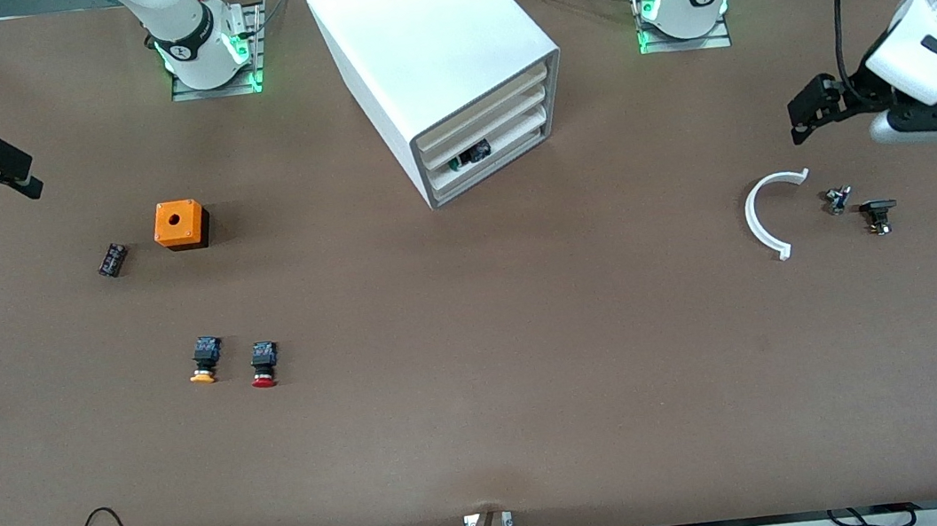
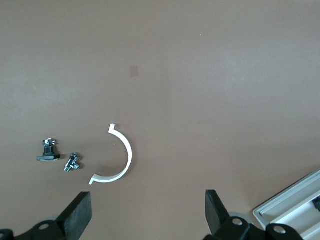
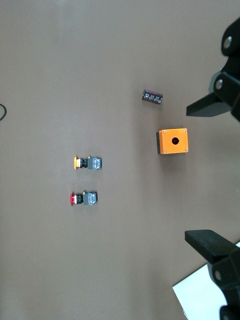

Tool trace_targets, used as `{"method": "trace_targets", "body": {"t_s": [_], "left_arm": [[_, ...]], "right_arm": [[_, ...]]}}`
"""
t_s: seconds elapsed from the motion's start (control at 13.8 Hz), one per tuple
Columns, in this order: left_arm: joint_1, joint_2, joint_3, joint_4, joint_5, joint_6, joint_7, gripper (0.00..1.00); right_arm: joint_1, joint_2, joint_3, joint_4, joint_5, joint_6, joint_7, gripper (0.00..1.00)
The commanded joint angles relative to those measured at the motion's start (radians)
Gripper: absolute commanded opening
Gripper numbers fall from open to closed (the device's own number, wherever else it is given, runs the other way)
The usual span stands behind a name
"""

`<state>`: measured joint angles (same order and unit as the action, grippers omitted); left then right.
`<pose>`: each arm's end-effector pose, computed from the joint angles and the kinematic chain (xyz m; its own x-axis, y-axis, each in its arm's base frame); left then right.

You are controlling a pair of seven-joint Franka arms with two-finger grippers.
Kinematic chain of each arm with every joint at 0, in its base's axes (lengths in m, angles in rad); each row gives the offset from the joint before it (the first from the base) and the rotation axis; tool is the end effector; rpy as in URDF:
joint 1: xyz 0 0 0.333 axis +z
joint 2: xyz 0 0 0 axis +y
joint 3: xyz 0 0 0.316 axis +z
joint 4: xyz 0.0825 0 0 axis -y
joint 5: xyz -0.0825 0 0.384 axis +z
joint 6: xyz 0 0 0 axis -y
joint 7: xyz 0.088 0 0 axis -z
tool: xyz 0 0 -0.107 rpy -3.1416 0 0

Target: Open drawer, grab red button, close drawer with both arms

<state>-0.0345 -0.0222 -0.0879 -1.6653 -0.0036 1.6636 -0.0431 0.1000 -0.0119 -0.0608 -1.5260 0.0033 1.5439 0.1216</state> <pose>0.5504 -0.0686 0.6001 0.9967 -0.0789 0.0203 -0.0789 -0.9969 0.0025 0.5482 0.0216 0.6497 0.9962 -0.0823 0.0291 -0.0821 -0.9966 -0.0076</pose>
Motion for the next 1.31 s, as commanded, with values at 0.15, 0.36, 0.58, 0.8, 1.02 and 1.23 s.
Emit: {"method": "trace_targets", "body": {"t_s": [0.15, 0.36, 0.58, 0.8, 1.02, 1.23], "left_arm": [[-0.024, -0.035, 0.020, -0.056, 0.020, 0.016, 0.064, 1.00], [-0.019, -0.025, 0.039, -0.051, 0.019, 0.021, 0.109, 1.00], [-0.018, -0.018, 0.057, -0.047, 0.019, 0.018, 0.108, 1.00], [-0.019, -0.002, 0.057, -0.022, 0.021, 0.015, 0.103, 1.00], [-0.013, 0.019, 0.050, -0.005, 0.021, 0.015, 0.100, 1.00], [-0.013, 0.019, 0.046, -0.005, 0.021, 0.015, 0.098, 1.00]], "right_arm": [[0.007, 0.081, -0.001, 0.125, -0.005, -0.059, 0.006, 1.00], [0.007, 0.081, -0.001, 0.125, -0.005, -0.064, 0.007, 1.00], [0.007, 0.081, 0.015, 0.125, -0.008, -0.067, 0.010, 1.00], [0.007, 0.081, 0.016, 0.125, -0.008, -0.067, 0.009, 1.00], [0.007, 0.081, 0.016, 0.125, -0.008, -0.067, 0.009, 1.00], [0.007, 0.081, 0.016, 0.125, -0.006, -0.068, 0.009, 1.00]]}}
